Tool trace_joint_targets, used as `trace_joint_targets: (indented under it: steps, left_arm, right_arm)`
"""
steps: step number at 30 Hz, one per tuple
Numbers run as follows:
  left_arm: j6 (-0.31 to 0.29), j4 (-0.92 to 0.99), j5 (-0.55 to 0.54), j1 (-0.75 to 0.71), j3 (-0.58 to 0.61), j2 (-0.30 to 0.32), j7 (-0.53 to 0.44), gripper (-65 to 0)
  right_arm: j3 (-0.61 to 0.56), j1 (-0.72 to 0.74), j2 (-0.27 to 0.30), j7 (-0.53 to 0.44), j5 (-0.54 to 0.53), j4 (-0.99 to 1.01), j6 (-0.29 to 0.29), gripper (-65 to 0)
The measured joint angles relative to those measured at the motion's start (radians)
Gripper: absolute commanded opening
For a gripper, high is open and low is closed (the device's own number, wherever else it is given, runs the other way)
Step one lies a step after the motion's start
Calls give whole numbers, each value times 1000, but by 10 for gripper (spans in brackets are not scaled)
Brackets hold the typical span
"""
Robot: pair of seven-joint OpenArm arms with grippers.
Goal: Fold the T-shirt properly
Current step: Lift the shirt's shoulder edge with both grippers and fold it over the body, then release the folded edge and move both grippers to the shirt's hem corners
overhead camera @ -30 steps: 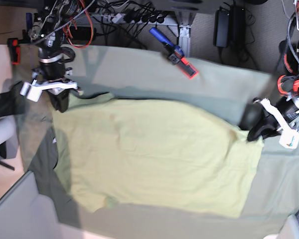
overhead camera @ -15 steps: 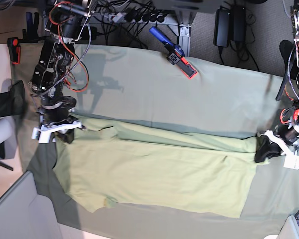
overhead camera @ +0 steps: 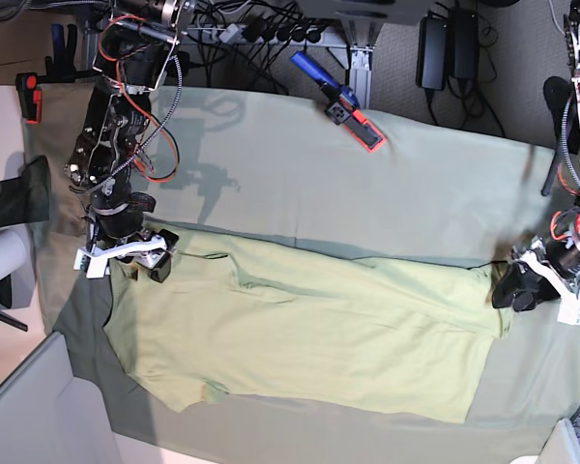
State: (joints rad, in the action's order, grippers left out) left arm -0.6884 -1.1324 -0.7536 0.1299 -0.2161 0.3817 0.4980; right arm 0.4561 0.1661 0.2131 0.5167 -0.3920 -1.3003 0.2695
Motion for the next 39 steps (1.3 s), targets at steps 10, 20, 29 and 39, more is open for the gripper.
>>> trace_joint_targets:
  steps: [10,20,29,39]
  left_arm:
    - [0,-21,-150,-27,-113,2,107,-274]
    - [0,-20,-172,-65,-112,-48,108,-274]
    - [0,-20,-172,-83,-113,-66,108,-274]
    - [3,-20,-104,-80,-72,-101,72,-274]
  right_arm:
    - [346,-5,5,141,-119,-5,0,-209]
    - [169,0,-7,19,-178,132,0,-209]
    - [172,1,-78,6,-211,135,0,-354]
    - [172,-5,-100,11,-214,139,23,-650]
